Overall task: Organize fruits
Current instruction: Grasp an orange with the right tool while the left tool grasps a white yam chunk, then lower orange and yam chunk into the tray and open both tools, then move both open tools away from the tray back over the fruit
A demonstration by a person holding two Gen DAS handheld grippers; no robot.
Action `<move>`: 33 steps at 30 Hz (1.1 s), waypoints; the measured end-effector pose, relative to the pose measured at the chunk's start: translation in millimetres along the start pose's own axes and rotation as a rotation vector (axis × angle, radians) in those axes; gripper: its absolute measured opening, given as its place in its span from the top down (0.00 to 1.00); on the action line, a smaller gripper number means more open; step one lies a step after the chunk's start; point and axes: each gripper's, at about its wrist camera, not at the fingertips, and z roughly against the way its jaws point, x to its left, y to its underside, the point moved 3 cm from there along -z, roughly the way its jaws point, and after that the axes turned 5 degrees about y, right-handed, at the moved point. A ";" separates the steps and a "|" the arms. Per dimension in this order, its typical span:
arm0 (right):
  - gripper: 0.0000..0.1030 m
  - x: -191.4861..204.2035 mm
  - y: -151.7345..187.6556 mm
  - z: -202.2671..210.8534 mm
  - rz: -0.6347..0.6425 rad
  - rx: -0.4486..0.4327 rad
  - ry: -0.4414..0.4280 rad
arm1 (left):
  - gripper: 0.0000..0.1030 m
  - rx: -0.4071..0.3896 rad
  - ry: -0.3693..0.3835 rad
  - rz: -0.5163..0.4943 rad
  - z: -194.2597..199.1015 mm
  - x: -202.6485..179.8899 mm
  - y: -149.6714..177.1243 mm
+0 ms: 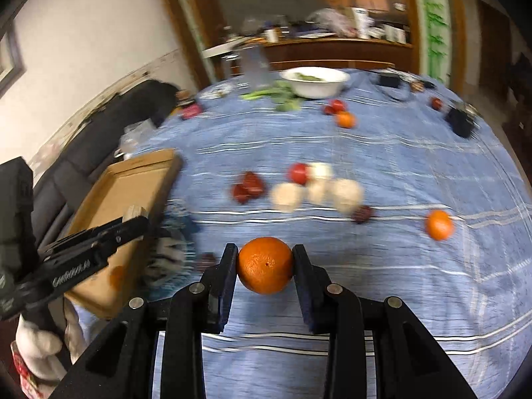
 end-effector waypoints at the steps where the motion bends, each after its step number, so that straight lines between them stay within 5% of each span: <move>1: 0.65 18.6 -1.9 -3.5 0.023 0.009 -0.024 | 0.71 -0.010 -0.028 0.028 8.5 22.0 -2.1; 8: 0.65 128.6 -8.4 -44.0 0.156 0.109 -0.149 | 0.71 -0.014 -0.173 0.116 24.8 111.4 -9.2; 14: 0.65 183.9 -0.7 -98.1 0.241 0.188 -0.114 | 0.71 0.038 -0.223 0.138 15.2 144.1 -6.8; 22: 0.65 192.3 3.0 -122.2 0.277 0.207 -0.083 | 0.70 0.093 -0.249 0.091 7.4 137.3 -5.1; 26: 0.64 190.6 4.9 -127.5 0.247 0.210 -0.092 | 0.54 0.087 -0.256 0.110 11.2 139.3 -4.9; 33: 0.51 183.5 1.3 -103.5 0.182 0.177 -0.148 | 0.46 0.011 -0.256 0.090 46.8 116.6 -4.0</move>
